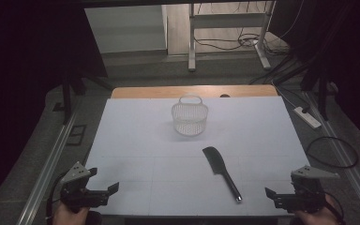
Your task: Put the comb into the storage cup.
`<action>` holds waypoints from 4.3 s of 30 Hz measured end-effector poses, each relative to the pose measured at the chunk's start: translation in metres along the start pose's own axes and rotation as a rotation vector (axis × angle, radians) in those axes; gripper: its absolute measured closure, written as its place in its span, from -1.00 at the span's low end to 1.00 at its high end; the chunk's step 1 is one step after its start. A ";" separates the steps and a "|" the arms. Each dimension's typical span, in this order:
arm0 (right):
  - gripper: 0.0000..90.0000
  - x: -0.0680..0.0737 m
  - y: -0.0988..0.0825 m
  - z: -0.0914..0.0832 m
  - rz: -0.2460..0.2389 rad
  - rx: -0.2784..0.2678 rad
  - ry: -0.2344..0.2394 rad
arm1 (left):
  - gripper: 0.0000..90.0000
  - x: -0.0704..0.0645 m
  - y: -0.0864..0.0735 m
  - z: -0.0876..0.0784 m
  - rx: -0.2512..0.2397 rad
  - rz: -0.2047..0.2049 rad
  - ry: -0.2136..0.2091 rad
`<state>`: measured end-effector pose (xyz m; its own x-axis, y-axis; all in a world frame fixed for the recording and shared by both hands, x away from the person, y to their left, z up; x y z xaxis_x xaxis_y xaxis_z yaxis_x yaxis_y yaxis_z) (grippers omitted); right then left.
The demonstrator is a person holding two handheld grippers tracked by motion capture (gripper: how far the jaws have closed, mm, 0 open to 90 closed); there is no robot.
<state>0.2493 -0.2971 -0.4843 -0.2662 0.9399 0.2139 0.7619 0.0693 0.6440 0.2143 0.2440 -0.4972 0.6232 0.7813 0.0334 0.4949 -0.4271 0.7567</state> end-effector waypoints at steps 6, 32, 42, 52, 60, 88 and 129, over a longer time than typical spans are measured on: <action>-1.00 0.002 0.001 0.001 -0.013 0.003 -0.002 | -0.98 0.000 0.000 -0.001 -0.004 -0.005 -0.001; -1.00 0.015 0.009 0.011 -0.095 0.023 0.094 | -0.98 0.002 0.000 0.000 -0.013 -0.024 -0.011; -1.00 0.019 0.018 0.016 -0.117 0.021 0.090 | -0.98 0.003 0.000 0.000 -0.015 -0.031 -0.014; -1.00 0.027 0.021 0.022 -0.142 0.051 0.134 | -0.98 0.003 0.000 0.000 -0.016 -0.034 -0.014; -1.00 0.034 0.027 0.030 -0.157 0.053 0.171 | -0.98 0.003 0.000 0.000 -0.014 -0.032 -0.013; -1.00 0.065 0.034 0.059 -0.222 0.137 0.182 | -0.97 0.003 0.000 0.000 -0.012 -0.034 -0.017; -0.54 0.113 0.034 0.095 -0.368 0.287 0.191 | -0.97 0.004 -0.001 0.001 -0.007 -0.039 -0.020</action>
<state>0.3014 -0.1570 -0.5082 -0.6307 0.7597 0.1584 0.7218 0.4992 0.4794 0.2172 0.2470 -0.4982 0.6153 0.7882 -0.0089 0.5149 -0.3933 0.7617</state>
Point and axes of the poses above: each handheld gripper's, and its own axes: z roughly forward along the jaws, y roughly out of its top, x roughly to its left, the point moved 6 cm from there along z, roughly forward along the jaws, and after that the axes turned 15 degrees about z, right-handed, at the moved point
